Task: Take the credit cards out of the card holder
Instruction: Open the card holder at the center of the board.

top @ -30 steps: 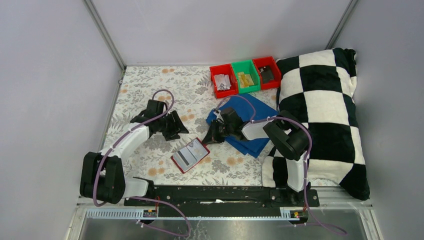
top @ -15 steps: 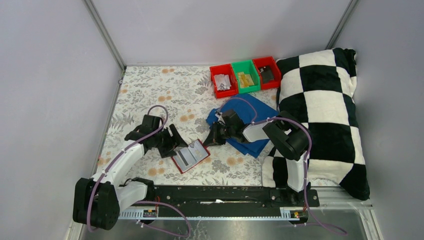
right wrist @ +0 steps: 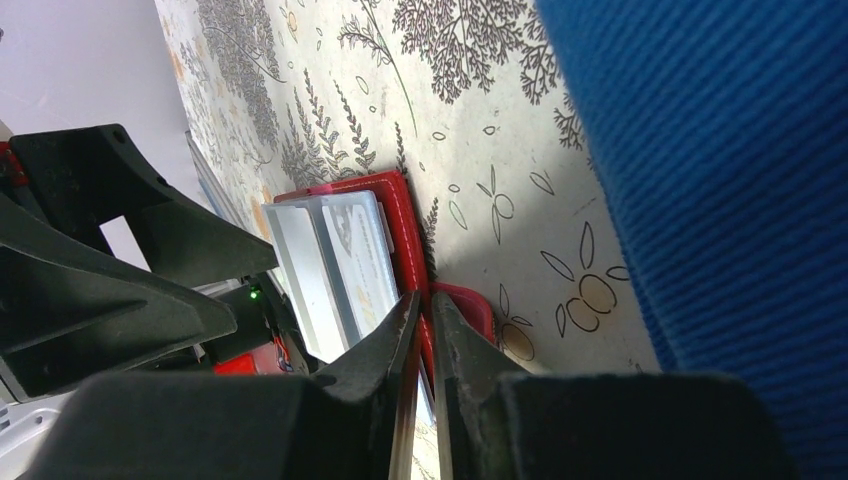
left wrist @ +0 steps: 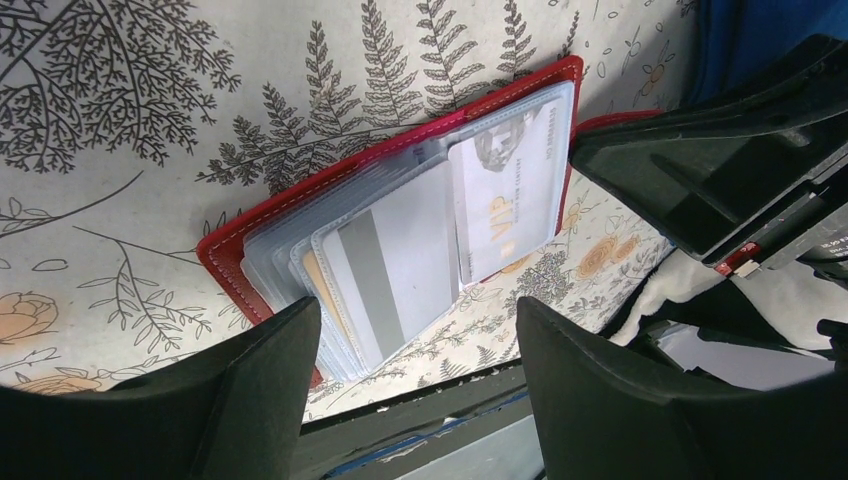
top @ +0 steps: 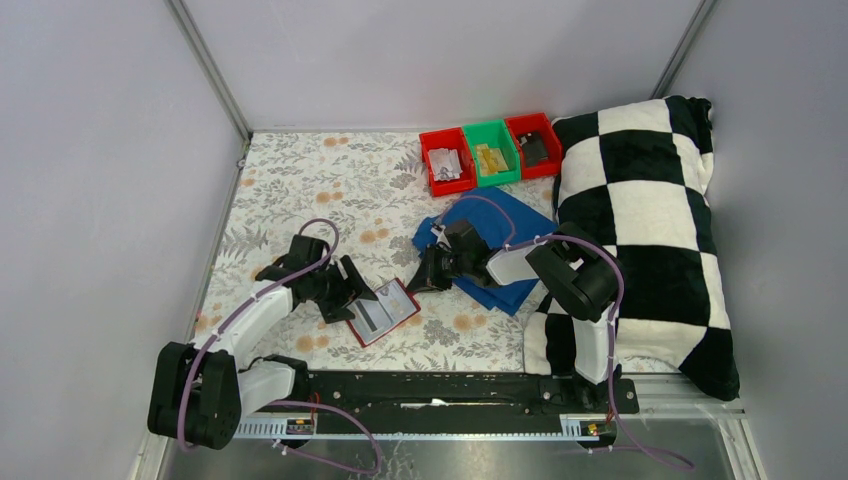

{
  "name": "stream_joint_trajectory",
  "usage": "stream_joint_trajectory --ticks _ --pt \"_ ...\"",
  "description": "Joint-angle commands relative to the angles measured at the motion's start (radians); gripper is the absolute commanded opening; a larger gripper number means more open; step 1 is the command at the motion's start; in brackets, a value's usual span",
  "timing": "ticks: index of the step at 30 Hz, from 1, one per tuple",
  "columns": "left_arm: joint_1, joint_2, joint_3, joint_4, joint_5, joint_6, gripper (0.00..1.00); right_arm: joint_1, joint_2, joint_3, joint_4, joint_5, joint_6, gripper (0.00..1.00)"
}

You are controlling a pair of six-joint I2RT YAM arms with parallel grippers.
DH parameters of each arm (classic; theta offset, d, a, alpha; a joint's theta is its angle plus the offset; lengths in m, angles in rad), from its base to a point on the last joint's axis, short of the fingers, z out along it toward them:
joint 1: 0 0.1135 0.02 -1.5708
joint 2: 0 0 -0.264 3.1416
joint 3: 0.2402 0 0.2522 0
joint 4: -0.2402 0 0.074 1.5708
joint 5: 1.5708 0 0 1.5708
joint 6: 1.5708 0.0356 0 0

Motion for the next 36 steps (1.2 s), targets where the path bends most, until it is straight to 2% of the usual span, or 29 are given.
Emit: stream_joint_trajectory --ticks 1,12,21,36 --pt "-0.006 0.006 -0.008 0.045 -0.001 -0.017 0.76 0.009 -0.033 -0.013 -0.012 0.018 -0.007 0.17" --pt "-0.02 -0.02 -0.001 0.043 -0.028 -0.051 0.79 0.008 -0.031 -0.015 -0.01 0.018 -0.007 0.17" --pt "-0.022 -0.025 0.046 -0.022 -0.067 -0.038 0.78 0.008 -0.029 -0.016 -0.009 0.016 -0.006 0.17" --pt "-0.051 0.02 0.011 0.036 -0.081 -0.069 0.76 0.009 -0.028 -0.017 -0.006 0.018 -0.005 0.17"
